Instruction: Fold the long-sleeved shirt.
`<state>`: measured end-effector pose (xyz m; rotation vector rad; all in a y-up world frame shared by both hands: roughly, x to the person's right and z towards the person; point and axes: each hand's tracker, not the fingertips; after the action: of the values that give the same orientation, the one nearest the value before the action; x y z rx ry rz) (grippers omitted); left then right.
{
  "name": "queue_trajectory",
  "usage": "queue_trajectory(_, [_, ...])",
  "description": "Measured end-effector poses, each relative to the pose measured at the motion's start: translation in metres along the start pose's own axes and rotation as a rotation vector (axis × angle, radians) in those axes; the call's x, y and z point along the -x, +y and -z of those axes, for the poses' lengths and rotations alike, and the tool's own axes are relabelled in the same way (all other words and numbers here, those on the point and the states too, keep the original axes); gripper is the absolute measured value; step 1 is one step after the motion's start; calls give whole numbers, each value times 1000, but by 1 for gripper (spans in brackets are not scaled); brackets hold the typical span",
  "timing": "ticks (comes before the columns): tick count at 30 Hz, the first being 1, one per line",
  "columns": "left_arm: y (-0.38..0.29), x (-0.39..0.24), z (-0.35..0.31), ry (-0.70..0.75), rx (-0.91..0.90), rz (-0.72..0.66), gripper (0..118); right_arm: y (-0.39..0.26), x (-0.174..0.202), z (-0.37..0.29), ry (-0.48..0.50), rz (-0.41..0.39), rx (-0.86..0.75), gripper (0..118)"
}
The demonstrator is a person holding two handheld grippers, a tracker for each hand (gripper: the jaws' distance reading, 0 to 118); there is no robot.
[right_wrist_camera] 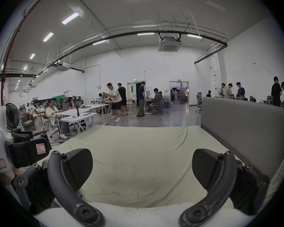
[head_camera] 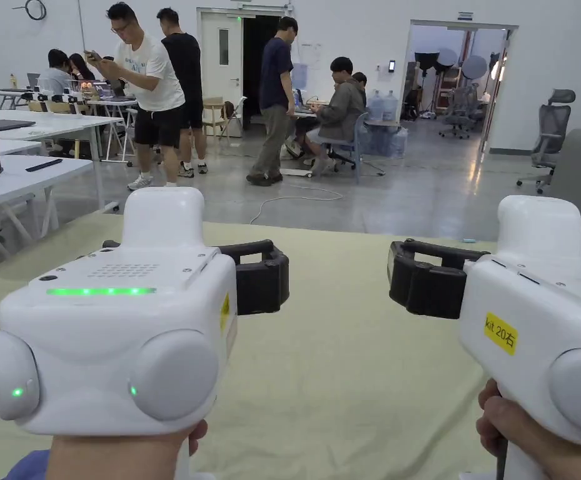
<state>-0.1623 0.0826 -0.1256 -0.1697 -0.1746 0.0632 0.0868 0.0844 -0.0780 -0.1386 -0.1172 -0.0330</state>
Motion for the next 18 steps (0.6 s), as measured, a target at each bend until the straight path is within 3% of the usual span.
queue_trajectory(18, [1,2,2,-12,15,2,118,-1,-1,0,14,22,-2,118])
